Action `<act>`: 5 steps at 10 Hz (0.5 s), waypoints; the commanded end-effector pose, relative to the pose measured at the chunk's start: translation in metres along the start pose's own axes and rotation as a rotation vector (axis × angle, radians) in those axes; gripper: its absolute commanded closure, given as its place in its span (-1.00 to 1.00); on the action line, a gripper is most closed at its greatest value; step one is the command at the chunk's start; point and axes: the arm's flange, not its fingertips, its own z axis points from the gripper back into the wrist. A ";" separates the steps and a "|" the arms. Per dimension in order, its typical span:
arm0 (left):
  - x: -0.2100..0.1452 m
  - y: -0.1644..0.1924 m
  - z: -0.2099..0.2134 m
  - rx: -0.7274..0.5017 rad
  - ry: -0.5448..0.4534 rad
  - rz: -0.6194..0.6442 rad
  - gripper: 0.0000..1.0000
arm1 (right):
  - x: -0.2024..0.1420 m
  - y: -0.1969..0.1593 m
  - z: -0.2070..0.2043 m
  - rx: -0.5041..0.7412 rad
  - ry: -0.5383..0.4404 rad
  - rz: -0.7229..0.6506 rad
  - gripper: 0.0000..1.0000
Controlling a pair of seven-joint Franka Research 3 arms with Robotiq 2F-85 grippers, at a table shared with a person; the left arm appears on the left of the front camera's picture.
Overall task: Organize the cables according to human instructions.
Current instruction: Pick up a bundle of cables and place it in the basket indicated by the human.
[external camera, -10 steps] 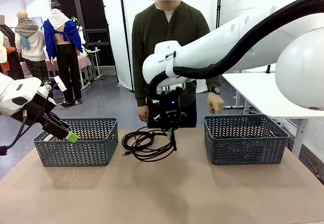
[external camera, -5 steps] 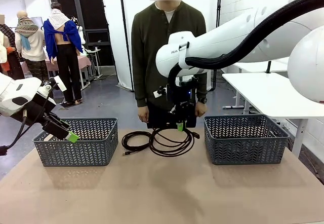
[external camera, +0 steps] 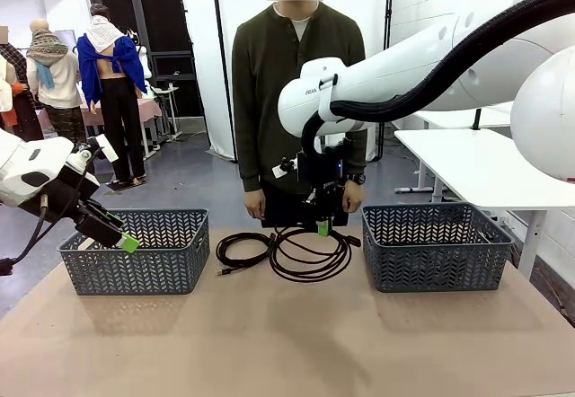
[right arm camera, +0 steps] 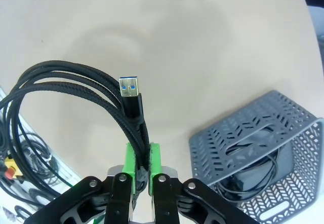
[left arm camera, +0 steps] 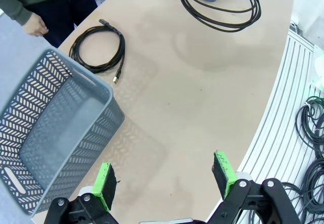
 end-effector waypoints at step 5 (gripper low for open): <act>-0.001 0.003 -0.001 -0.015 -0.008 -0.002 -1.00 | -0.014 -0.013 0.010 0.003 -0.021 0.036 1.00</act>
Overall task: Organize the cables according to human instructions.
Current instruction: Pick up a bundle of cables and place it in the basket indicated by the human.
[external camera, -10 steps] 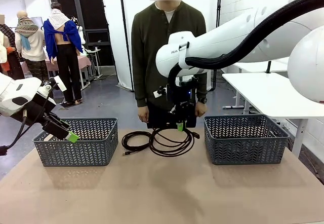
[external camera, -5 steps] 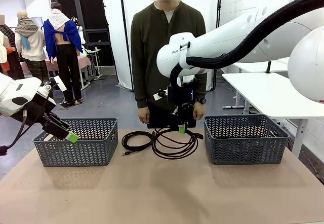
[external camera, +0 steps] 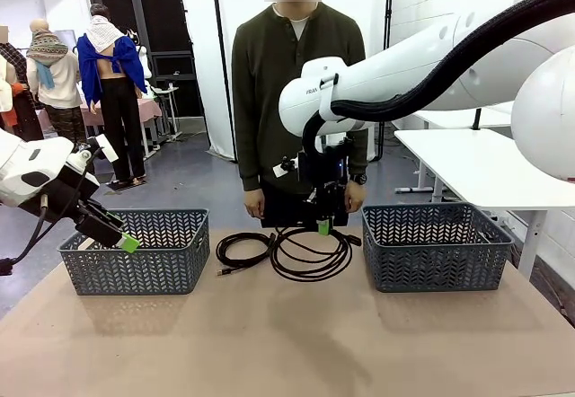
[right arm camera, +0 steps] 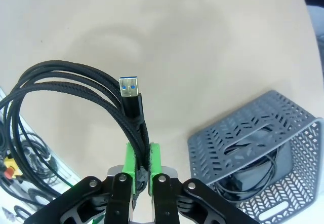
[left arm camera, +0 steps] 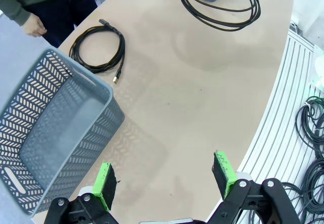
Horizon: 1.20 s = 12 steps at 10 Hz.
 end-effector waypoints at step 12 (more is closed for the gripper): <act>-0.001 0.003 -0.001 -0.015 -0.008 -0.002 -1.00 | -0.085 -0.180 0.045 -0.109 0.010 0.595 1.00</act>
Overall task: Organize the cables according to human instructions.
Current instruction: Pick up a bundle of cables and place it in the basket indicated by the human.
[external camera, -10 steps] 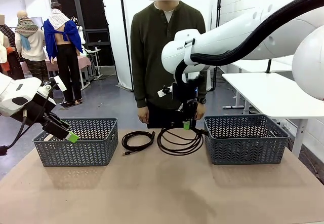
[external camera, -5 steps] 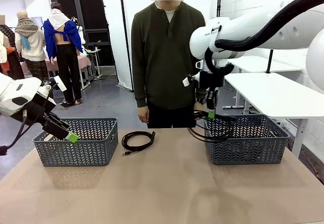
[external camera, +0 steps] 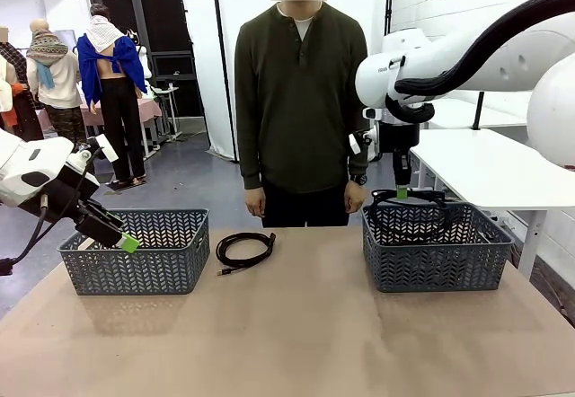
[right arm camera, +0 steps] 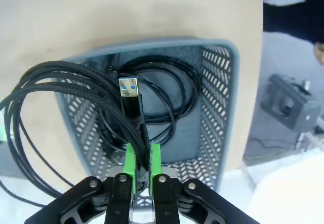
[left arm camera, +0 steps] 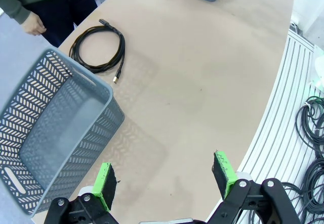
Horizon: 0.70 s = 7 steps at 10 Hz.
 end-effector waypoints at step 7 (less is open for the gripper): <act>-0.001 0.003 -0.001 -0.015 -0.008 -0.002 -1.00 | -0.004 -0.020 -0.011 0.002 -0.015 0.072 1.00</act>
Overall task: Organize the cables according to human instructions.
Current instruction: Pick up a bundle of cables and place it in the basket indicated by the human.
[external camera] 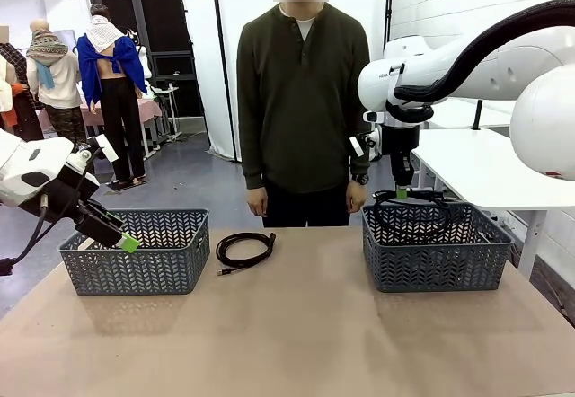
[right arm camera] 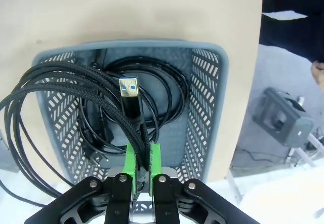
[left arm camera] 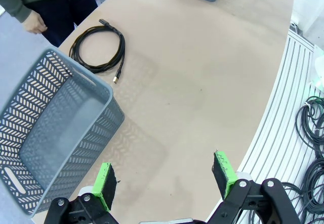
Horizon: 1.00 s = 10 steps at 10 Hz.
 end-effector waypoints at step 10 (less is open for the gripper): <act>-0.001 0.003 -0.001 -0.015 -0.008 -0.002 -1.00 | -0.033 -0.035 -0.009 0.001 -0.049 0.111 1.00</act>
